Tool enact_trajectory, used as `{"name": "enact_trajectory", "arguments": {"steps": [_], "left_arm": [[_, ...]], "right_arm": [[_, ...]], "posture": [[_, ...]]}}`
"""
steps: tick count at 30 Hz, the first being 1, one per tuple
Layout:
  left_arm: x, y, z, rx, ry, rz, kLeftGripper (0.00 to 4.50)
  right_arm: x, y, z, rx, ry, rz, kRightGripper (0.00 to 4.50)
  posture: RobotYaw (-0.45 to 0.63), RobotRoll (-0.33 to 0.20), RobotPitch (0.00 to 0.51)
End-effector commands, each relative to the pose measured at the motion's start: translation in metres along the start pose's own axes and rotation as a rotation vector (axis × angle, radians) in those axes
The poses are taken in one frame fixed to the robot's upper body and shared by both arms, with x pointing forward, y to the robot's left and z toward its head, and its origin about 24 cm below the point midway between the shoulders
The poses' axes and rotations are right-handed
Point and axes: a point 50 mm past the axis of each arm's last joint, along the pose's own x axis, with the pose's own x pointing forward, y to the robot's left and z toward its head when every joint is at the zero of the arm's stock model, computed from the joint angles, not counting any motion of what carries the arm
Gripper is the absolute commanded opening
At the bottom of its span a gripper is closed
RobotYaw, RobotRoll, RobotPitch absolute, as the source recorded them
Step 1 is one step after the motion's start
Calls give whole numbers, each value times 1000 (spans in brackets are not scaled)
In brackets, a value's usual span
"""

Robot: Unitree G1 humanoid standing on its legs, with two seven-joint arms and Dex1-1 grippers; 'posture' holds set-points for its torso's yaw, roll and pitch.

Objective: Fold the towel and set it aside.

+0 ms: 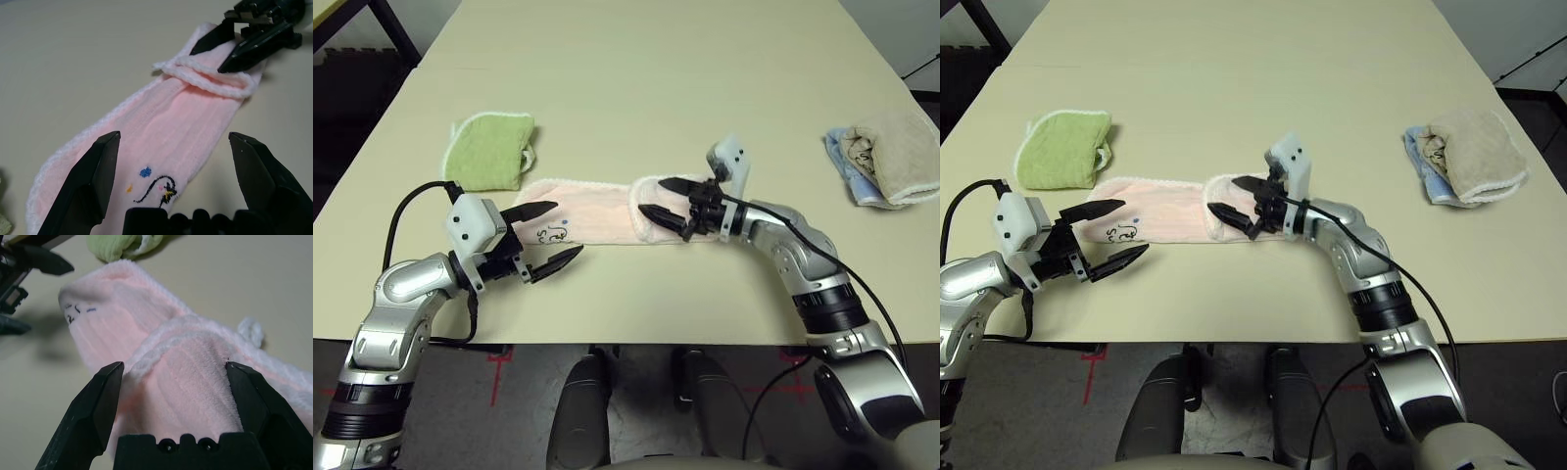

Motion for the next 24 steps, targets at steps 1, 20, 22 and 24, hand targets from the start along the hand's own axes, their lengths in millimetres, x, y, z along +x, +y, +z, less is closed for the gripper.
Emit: {"name": "enact_trajectory", "arguments": {"steps": [1, 20, 22, 24], "left_arm": [[1, 4, 11, -49, -45, 70, 4500], [-17, 26, 30, -138, -160, 352, 4500], [-17, 24, 27, -163, -152, 351, 4500], [-19, 25, 24, -181, -140, 357, 4500]], "right_arm": [[1, 0, -12, -19, 54, -2, 4491], [-75, -15, -1, -267, -143, 82, 4491], [-83, -17, -5, -310, -167, 85, 4491], [-87, -17, -8, -332, -177, 92, 4491]], "posture": [[-13, 0, 196], [-58, 0, 183], [-69, 0, 183], [-77, 0, 184]]}}
